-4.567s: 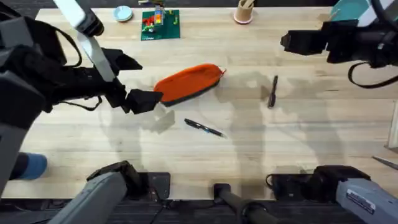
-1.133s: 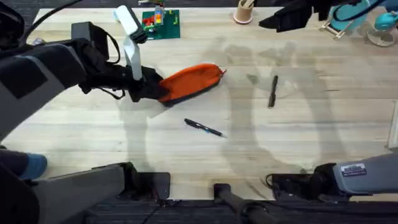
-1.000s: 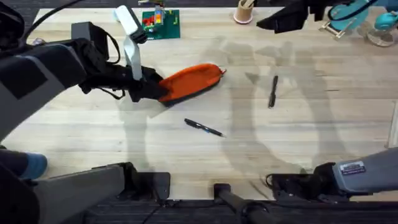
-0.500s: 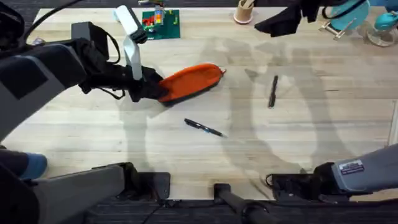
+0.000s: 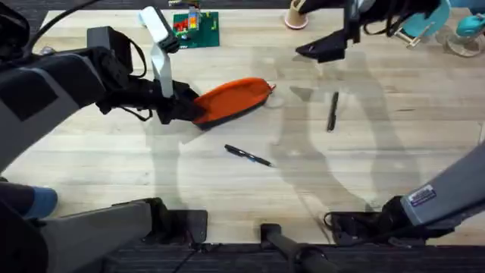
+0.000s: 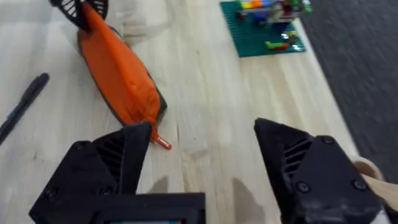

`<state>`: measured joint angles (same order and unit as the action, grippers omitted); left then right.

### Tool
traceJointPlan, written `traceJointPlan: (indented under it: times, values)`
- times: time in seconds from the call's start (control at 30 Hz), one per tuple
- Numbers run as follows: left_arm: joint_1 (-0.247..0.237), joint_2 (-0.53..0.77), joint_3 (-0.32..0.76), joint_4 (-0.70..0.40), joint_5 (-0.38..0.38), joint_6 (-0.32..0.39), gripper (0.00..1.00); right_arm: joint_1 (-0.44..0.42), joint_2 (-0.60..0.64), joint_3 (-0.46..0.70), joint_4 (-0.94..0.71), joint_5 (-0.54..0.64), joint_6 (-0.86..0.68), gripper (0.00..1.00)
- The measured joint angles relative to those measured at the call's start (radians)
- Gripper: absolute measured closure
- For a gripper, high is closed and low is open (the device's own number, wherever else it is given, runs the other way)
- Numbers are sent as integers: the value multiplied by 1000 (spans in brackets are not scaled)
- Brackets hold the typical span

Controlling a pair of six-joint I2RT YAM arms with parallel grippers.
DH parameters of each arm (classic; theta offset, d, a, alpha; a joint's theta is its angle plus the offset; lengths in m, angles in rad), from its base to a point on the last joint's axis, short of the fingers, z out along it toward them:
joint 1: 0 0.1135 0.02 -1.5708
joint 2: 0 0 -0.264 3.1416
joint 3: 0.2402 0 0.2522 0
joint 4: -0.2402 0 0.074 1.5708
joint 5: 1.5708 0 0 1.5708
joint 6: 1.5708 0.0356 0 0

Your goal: Unzip the bag, pick up the pens from the table one at a time and place them inside, then zip the bag closed.

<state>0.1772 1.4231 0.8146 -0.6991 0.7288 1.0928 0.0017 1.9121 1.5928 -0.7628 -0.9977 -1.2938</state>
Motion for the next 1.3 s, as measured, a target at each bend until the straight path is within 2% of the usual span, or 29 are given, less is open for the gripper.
traceJointPlan:
  times: [0.33,0.83,1.3]
  values:
    - [0,0,0,0,0,0,959,0,86,0,-7,-51,-49,6]
    - [0,0,0,0,0,0,959,5,205,0,-66,-50,-53,6]
    - [0,0,0,0,0,0,959,50,296,0,-53,-50,-64,6]
